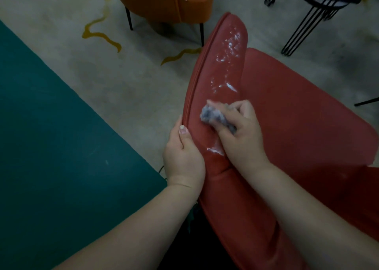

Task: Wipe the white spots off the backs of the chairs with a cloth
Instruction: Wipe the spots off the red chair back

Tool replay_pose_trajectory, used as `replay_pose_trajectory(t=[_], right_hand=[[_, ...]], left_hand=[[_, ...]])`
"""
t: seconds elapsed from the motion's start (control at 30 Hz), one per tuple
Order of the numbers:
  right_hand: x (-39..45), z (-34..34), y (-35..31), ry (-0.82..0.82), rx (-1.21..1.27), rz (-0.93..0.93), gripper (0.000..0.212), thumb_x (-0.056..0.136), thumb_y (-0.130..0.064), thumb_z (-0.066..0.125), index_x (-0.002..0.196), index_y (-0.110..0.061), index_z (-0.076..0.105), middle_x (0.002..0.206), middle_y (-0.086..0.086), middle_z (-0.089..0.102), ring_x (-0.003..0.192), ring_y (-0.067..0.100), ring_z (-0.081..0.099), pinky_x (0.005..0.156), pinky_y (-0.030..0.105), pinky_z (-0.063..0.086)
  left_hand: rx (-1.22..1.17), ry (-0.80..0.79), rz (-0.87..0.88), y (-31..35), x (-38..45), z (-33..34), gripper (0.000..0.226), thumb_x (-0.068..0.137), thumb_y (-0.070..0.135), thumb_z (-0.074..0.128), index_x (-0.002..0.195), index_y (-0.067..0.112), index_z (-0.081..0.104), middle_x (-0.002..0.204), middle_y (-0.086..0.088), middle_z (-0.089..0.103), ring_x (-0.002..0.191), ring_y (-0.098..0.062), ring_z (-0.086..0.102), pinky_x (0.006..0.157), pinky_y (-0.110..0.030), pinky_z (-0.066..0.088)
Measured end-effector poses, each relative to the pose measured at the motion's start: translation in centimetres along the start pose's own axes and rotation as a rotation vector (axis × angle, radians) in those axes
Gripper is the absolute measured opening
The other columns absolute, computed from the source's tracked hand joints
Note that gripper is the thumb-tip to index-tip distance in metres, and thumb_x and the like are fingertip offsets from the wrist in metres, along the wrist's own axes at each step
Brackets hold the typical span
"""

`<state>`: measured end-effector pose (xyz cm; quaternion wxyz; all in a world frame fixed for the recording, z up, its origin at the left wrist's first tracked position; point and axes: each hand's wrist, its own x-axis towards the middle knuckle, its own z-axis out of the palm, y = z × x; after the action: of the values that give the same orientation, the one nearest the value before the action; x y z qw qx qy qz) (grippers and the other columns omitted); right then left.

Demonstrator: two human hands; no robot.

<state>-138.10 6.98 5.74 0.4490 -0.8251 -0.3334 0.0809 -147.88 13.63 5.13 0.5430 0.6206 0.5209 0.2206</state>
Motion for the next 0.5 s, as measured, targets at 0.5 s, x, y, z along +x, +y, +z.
replay_pose_trajectory(t=[0.5], right_hand=[[-5.9, -3.4, 1.6, -0.211, 0.077, -0.09, 0.04, 0.083, -0.025, 0.069, 0.122, -0.029, 0.06, 0.096, 0.0, 0.046, 0.09, 0.008, 0.051, 0.085, 0.013, 0.04]], left_hand=[[0.007, 0.013, 0.011, -0.1, -0.2, 0.0, 0.045, 0.097, 0.034, 0.03, 0.132, 0.022, 0.057, 0.118, 0.008, 0.064, 0.105, -0.003, 0.056, 0.088, -0.012, 0.04]])
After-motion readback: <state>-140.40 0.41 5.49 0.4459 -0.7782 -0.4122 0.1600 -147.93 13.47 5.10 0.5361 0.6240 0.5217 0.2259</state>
